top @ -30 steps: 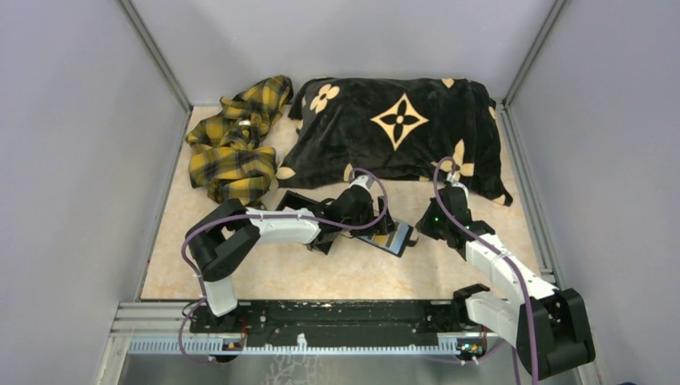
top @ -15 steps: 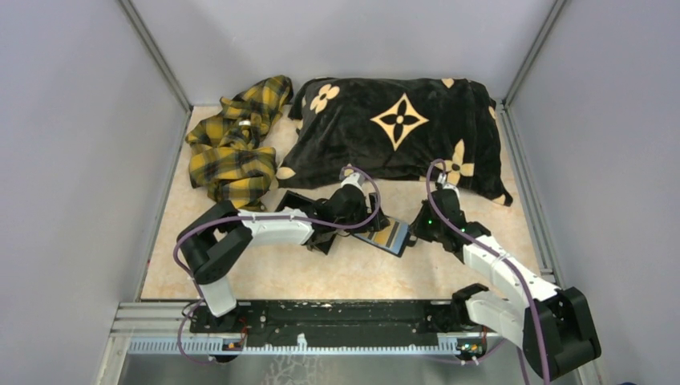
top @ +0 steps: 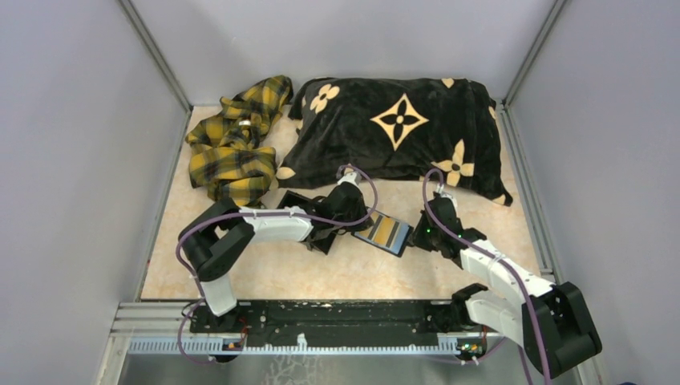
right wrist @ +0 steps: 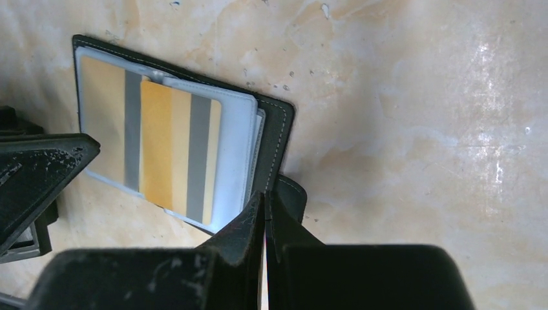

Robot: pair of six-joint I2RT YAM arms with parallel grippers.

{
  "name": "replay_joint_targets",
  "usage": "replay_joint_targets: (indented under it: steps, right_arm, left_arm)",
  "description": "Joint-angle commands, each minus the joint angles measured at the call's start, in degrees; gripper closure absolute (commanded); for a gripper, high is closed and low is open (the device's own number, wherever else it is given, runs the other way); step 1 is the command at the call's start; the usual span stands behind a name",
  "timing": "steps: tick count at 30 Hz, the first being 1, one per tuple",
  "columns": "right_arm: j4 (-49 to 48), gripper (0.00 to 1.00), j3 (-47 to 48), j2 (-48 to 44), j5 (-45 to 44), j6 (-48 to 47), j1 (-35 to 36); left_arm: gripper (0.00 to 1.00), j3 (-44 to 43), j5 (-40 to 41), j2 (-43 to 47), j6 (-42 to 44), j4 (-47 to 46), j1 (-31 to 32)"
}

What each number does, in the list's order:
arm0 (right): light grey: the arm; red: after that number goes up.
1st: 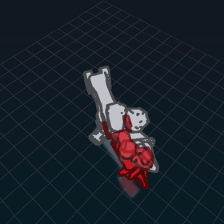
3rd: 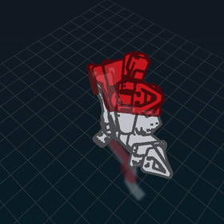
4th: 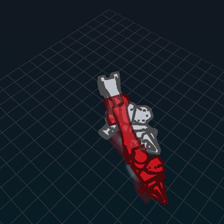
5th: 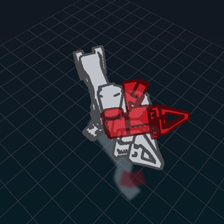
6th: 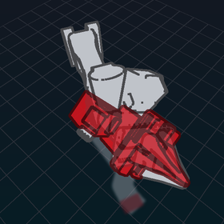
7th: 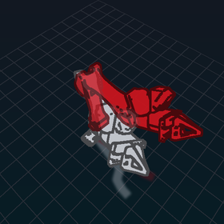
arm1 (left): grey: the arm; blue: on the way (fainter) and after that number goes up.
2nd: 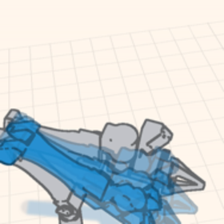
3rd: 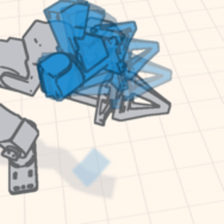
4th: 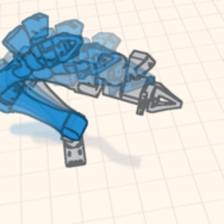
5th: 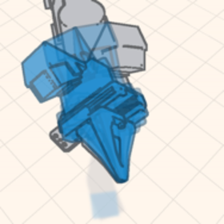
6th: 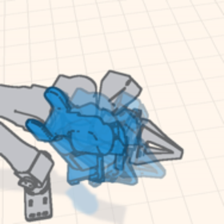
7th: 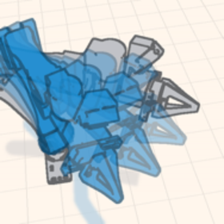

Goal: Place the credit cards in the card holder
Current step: Insert the credit card into the card holder.

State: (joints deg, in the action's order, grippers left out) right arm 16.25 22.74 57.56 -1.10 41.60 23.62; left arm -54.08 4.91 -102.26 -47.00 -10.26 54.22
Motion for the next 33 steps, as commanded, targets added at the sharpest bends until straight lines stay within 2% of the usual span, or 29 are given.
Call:
replay_joint_targets:
  steps: [1,7,23,33]
  right_arm:
    - [-2.01,1.0,-0.69,-0.06,-1.64,0.68,0.47]
    - [-2.27,1.0,-2.3,-0.26,-2.44,1.1,0.47]
    - [-3.96,1.0,-3.91,2.15,-2.56,1.9,0.47]
    - [-5.3,1.0,-4.19,3.68,-1.92,1.81,0.47]
  left_arm:
    - [0.92,-4.31,-0.62,-2.55,3.6,4.71,-0.25]
    - [0.97,-7.08,-0.77,-4.93,5.93,8.41,0.29]
    - [0.99,-12.97,0.94,-9.86,10.26,14.08,3.71]
    - [0.99,-12.51,0.71,-9.62,10.04,13.19,4.36]
